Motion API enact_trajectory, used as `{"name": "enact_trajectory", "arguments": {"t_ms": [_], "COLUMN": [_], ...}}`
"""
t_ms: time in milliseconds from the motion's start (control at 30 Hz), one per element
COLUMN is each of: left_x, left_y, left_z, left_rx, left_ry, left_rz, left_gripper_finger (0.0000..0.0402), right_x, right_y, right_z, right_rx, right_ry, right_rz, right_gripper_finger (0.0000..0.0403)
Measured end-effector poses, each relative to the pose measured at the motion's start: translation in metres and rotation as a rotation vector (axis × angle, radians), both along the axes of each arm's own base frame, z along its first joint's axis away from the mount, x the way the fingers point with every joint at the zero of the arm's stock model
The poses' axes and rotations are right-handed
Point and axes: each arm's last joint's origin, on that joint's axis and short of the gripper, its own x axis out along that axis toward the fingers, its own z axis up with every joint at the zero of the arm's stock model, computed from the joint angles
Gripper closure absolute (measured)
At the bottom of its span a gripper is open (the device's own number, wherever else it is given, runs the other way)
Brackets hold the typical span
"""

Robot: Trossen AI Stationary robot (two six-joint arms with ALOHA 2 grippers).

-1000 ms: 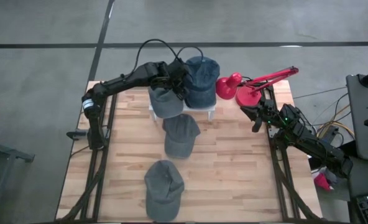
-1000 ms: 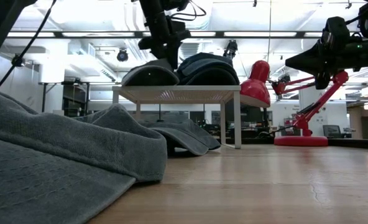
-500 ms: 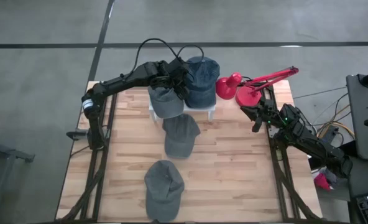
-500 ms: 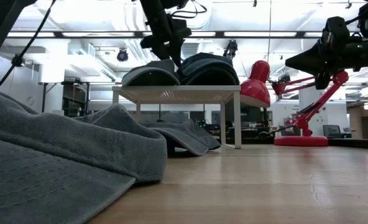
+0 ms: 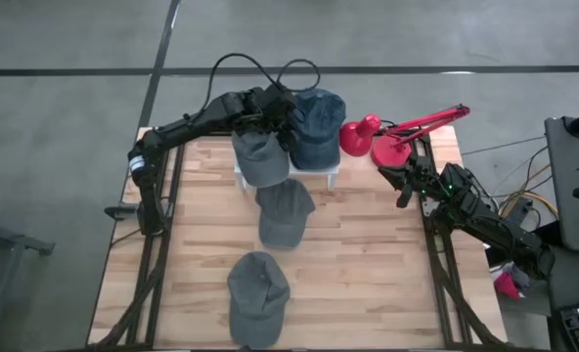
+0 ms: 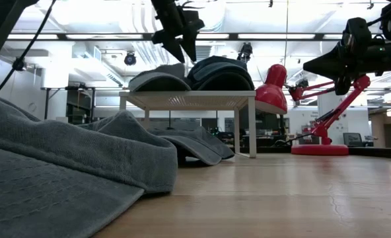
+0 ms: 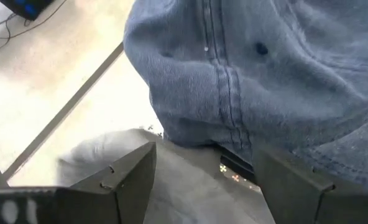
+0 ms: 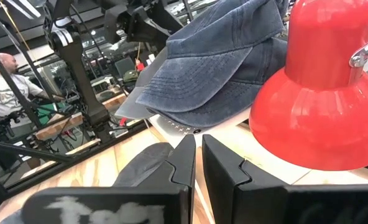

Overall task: Pick & Place hat
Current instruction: Put the middle left gray cap on the shelf

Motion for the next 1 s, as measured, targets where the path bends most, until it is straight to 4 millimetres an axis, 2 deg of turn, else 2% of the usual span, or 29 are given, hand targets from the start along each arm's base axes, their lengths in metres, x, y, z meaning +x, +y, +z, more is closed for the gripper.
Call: {"name": "enact_trajectory", "arguments": {"t_ms": [333,533,667,800,867,1000], "left_x": [0.0,-0.005,-0.021,-0.046,-0.05,-0.063], "left_y": [0.0,-0.003,-0.01,-0.019,-0.019,-0.025], "left_z": [0.0,0.007,0.011,0.01,0.01,0.007], "left_rx": [-0.002,-0.008,-0.081,-0.169,-0.143,-0.185], "left_ry": [0.006,0.021,0.129,0.3,0.272,0.236], "left_rz": [0.0,-0.002,0.031,0.185,0.26,0.3], "left_gripper_finger": [0.0133,0.0135,0.0135,0.0136,0.0138,0.0138], "right_x": [0.0,0.0,0.0,0.0,0.0,0.0], "right_y": [0.0,0.0,0.0,0.0,0.0,0.0], "right_z": [0.0,0.0,0.0,0.0,0.0,0.0], "right_rx": [-0.002,-0.001,-0.001,-0.002,-0.002,-0.002], "right_ry": [0.001,0.0,0.001,0.001,0.001,0.002], "right_rz": [0.0,0.0,0.0,0.0,0.0,-0.001], "right_gripper_finger": [0.0376,0.0376,0.0376,0.0376,0.0376,0.0376]}}
